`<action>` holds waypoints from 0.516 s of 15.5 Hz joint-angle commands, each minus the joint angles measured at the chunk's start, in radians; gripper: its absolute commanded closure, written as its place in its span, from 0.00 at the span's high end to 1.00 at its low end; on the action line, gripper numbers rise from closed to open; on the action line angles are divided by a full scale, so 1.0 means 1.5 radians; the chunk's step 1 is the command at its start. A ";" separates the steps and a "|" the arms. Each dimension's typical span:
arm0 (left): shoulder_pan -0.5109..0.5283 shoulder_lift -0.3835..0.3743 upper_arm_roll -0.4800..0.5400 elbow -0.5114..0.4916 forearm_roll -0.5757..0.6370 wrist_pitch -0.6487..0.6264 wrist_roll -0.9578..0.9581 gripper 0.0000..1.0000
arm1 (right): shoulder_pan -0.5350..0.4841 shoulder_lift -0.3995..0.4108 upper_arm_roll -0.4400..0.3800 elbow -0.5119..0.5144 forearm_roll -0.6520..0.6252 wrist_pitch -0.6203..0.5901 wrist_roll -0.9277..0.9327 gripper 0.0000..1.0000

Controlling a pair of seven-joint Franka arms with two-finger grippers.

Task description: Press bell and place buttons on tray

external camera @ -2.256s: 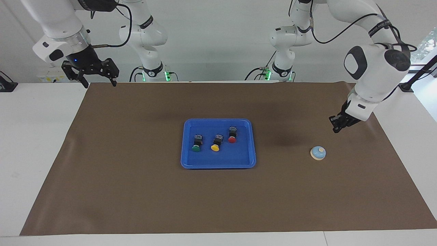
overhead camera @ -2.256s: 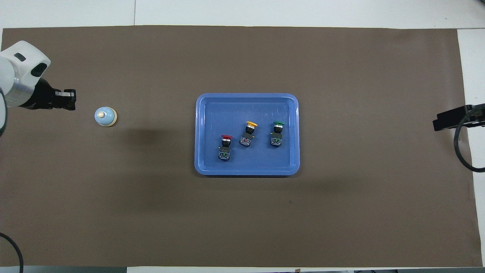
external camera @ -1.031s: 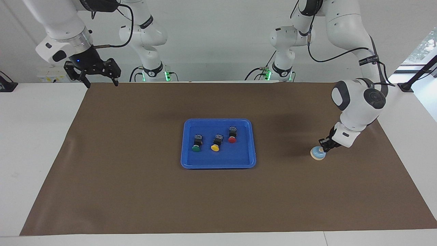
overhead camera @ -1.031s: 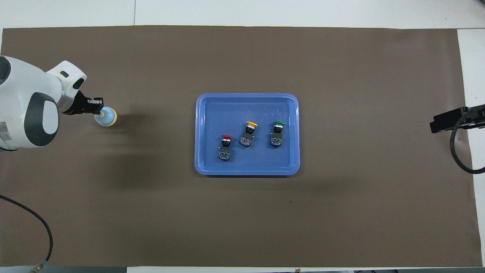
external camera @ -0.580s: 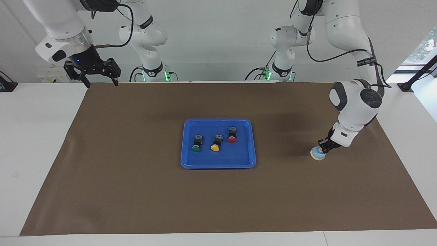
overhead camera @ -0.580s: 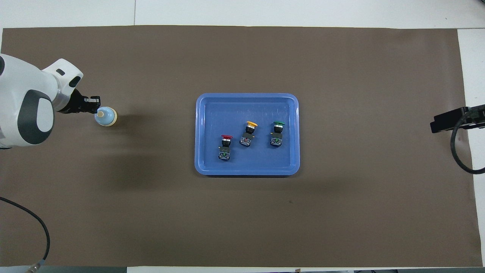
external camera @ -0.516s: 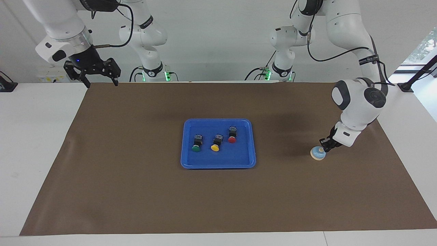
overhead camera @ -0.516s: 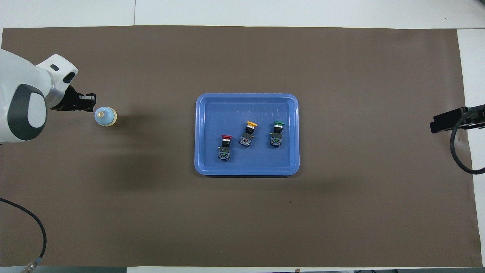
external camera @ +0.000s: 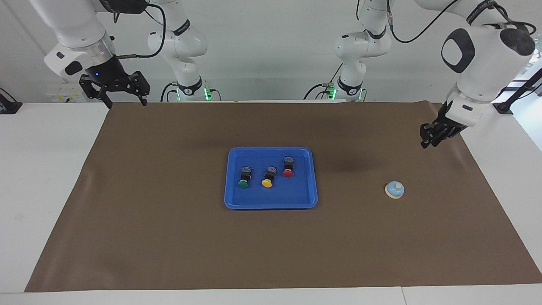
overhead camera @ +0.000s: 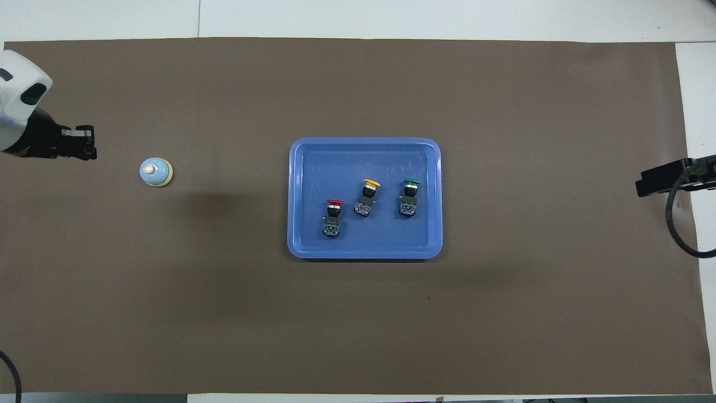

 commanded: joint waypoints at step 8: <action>-0.001 -0.073 0.000 -0.008 0.000 -0.101 0.002 1.00 | -0.004 -0.016 0.004 -0.019 -0.006 0.001 -0.008 1.00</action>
